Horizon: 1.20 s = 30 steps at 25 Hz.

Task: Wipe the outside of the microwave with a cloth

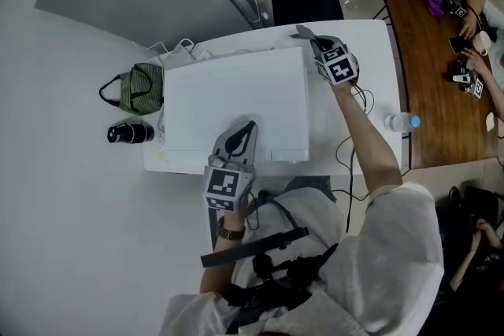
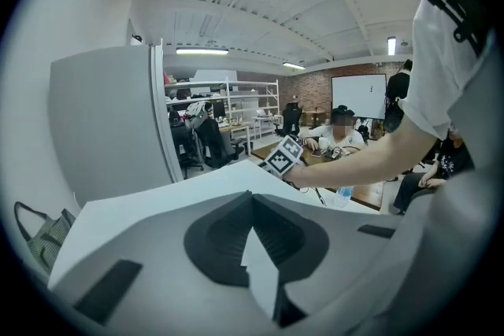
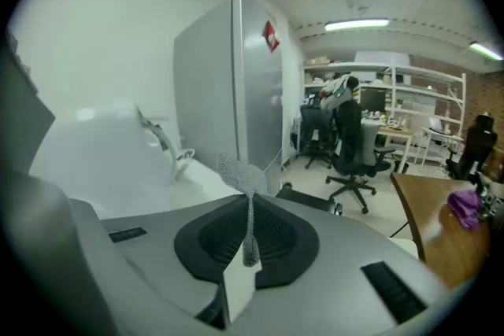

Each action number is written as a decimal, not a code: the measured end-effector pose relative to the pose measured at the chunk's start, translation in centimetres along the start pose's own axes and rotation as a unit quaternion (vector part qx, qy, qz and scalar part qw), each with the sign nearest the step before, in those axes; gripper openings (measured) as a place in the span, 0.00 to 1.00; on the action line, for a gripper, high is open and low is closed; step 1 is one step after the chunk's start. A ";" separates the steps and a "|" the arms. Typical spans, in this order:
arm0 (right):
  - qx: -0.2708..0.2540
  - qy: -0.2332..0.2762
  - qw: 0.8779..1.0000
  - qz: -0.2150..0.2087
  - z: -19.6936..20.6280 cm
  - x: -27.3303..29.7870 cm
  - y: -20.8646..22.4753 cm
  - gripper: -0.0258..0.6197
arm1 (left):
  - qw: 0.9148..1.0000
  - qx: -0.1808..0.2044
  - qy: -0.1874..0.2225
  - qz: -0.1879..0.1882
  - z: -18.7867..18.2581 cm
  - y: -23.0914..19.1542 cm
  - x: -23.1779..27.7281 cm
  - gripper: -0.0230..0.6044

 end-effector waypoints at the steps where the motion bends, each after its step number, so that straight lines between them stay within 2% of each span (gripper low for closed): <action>1: 0.010 0.017 1.000 0.012 -1.1 -2.1 -1.5 0.07 | 1.000 0.000 0.006 0.005 0.2 -0.5 -1.2 0.08; 4: 0.044 0.062 0.996 0.043 -4.0 -8.5 -7.6 0.07 | 1.000 -0.002 0.025 0.017 1.6 -2.5 -5.6 0.08; 7: 0.062 0.099 0.988 0.097 -6.6 -14.1 -15.5 0.07 | 0.998 -0.003 0.049 0.033 3.8 -5.2 -11.5 0.08; 11: 0.017 0.089 0.977 0.193 -9.6 -21.6 -27.6 0.08 | 0.993 -0.019 0.081 0.085 8.5 -8.4 -20.1 0.08; 14: 0.026 0.098 0.968 0.230 -10.7 -26.7 -36.2 0.08 | 0.987 -0.042 0.099 0.122 12.2 -10.7 -26.2 0.08; 18: 0.067 0.114 0.966 0.221 -12.7 -27.9 -48.1 0.08 | 0.984 -0.055 0.099 0.137 16.4 -14.8 -33.1 0.08; 21: 0.076 0.134 0.968 0.198 -14.0 -28.0 -55.4 0.08 | 0.981 -0.058 0.104 0.151 18.2 -15.8 -35.9 0.08; 26: 0.079 0.156 0.973 0.148 -15.1 -27.0 -61.9 0.08 | 0.980 -0.051 0.119 0.150 18.4 -16.4 -38.2 0.08; 30: 0.087 0.163 0.975 0.121 -15.3 -27.4 -63.9 0.08 | 0.982 -0.045 0.118 0.140 18.0 -15.7 -39.6 0.08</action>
Point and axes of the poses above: the fingertips, and each gripper's own axes: x forward along the fingers, y to its right, z out of its underside, the point moved 9 cm from there along -x, backward along the fingers, and after that the axes turned 11 degrees about -x, right-handed, at the moved point
